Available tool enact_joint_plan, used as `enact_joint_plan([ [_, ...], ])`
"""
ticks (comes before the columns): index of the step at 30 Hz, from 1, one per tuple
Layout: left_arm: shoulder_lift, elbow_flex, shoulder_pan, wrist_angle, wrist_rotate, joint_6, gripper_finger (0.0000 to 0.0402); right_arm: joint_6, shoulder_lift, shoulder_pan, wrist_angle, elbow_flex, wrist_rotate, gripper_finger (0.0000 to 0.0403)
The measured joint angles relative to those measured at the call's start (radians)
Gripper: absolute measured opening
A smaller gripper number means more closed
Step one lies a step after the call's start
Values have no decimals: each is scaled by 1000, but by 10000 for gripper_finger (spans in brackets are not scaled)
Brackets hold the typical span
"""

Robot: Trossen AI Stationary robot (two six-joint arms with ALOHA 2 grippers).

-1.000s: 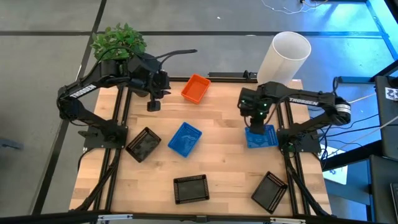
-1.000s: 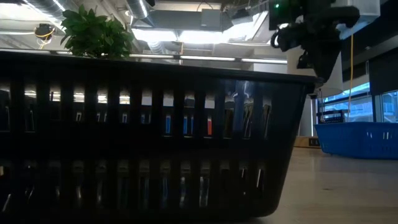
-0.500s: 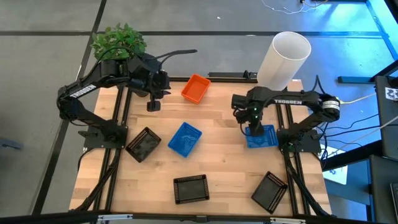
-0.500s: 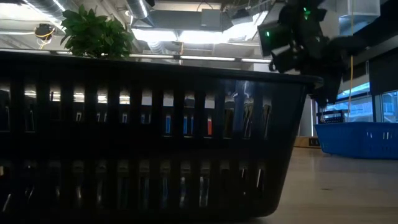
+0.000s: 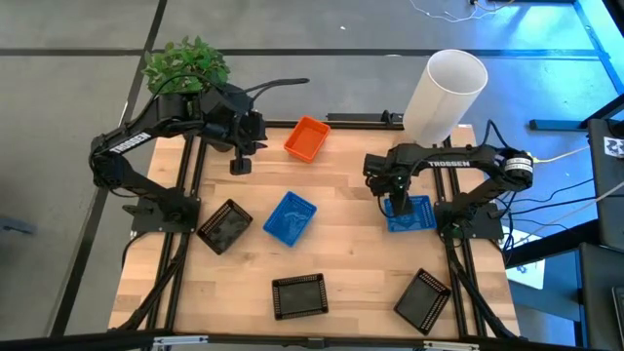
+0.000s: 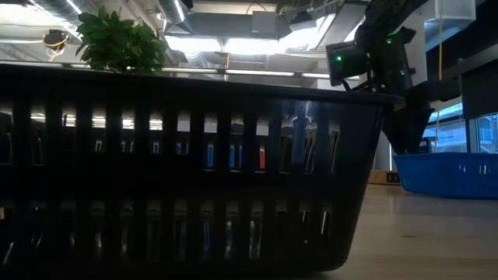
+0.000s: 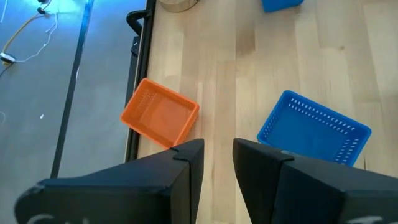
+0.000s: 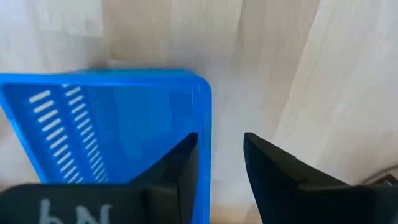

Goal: Stack baskets by color
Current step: Stack the right blue bin on the blue bins

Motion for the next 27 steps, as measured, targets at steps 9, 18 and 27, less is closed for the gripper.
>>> enact_joint_plan([
  [9, 0, 0, 0, -15, 0, -25, 78, -2, 0, 0, 82, -79, -57, 127],
  [18, 0, 0, 0, -46, 0, -35, 78, 34, 0, 0, 264, -160, -15, 103],
  [27, 0, 0, 0, -67, -3, -58, 78, 119, -1, 0, 311, -45, -10, 6],
])
